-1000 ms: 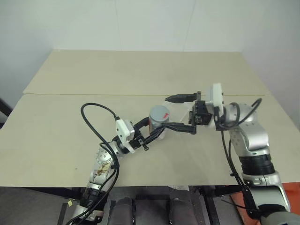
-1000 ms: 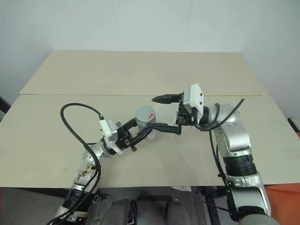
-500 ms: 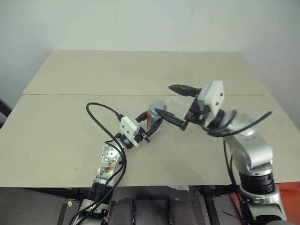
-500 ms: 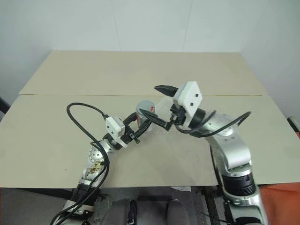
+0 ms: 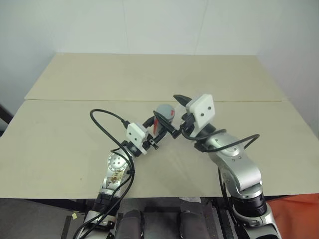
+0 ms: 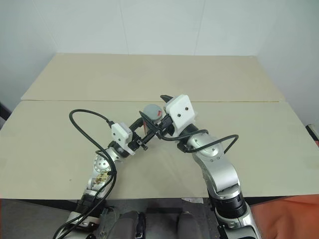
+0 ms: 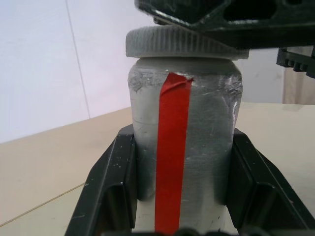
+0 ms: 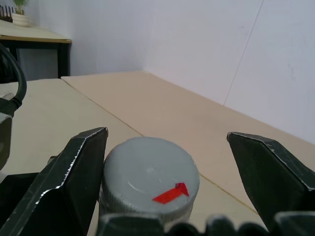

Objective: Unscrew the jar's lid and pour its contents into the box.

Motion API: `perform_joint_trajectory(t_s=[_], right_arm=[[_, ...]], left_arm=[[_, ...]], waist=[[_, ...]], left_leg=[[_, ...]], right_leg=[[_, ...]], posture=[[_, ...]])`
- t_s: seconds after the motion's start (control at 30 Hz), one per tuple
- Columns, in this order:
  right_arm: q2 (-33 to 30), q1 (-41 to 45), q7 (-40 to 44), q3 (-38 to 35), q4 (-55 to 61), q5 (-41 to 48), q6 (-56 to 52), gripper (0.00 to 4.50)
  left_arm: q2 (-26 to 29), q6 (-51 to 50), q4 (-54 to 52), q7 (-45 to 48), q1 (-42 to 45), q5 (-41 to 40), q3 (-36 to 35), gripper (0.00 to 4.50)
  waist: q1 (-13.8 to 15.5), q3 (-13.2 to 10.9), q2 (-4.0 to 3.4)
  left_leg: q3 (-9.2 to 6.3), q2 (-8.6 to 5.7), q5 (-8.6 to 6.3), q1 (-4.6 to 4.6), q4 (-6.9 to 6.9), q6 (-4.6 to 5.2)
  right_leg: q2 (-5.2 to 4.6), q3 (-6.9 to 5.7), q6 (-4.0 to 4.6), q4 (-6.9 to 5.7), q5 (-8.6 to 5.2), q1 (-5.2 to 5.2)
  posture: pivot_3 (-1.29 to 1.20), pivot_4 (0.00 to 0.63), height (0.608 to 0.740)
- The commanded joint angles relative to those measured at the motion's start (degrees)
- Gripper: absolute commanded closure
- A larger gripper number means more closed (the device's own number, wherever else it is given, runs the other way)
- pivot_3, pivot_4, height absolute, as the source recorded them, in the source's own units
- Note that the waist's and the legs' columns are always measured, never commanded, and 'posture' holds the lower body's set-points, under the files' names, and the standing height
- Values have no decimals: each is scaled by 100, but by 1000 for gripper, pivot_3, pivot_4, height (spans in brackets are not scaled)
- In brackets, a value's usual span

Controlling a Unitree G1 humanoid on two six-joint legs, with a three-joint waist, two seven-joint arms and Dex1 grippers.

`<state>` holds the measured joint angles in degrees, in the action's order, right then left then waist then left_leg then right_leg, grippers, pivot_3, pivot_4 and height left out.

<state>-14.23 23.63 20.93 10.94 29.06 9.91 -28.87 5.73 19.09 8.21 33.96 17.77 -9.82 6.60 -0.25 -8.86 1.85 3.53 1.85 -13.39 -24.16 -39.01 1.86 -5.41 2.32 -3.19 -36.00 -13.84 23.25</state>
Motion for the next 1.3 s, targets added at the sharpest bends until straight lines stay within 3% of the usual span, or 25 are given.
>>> perform_joint_trajectory(t_s=[0.03, 0.33, 0.77, 0.87, 0.97, 1.3], right_arm=[[31, 3, -23, 61, 234, -39, 30, 51], [354, 89, -290, -129, 11, 59, -145, 51], [280, -21, -169, 78, 73, 34, -180, 51], [313, -12, -185, 19, 68, 114, -224, 609], [306, -12, -202, 10, 77, 115, -236, 1600], [142, -52, 21, -22, 34, 219, -179, 1674]], left_arm=[[-25, 161, -138, -53, 72, -12, -3, 2568], [-67, 117, -157, -51, 99, -55, -18, 2568], [-96, 60, -158, -12, 107, -116, -23, 2568], [-106, 33, -162, -11, 118, -159, -30, 2568], [-85, 61, -130, -20, 123, -151, -32, 2568], [-67, 37, -128, 177, 103, -293, 9, 2568]], waist=[[-7, 0, 0], [-39, 0, 0], [-43, 0, 0], [-43, 0, 0], [-43, 0, 0], [-42, 0, 0]], left_leg=[[0, 0, 0, 0, 0, 0], [-1, 1, 0, 0, 0, 0], [-1, 1, 0, 0, 0, 0], [-1, 1, 0, 0, 0, 0], [-1, 1, 0, 0, 0, 0], [-1, 1, 0, 0, 0, 0]], right_leg=[[0, 0, 0, 0, 0, 0], [1, 0, 0, 0, 0, 0], [1, 0, 0, 0, 0, 0], [1, 0, 0, 0, 0, 0], [1, 0, 0, 0, 0, 0], [1, -1, 0, 0, 0, 0]], posture=[[0, 150, 740], [0, 150, 740], [0, 150, 740], [0, 150, 740], [0, 150, 740], [0, 150, 740]])
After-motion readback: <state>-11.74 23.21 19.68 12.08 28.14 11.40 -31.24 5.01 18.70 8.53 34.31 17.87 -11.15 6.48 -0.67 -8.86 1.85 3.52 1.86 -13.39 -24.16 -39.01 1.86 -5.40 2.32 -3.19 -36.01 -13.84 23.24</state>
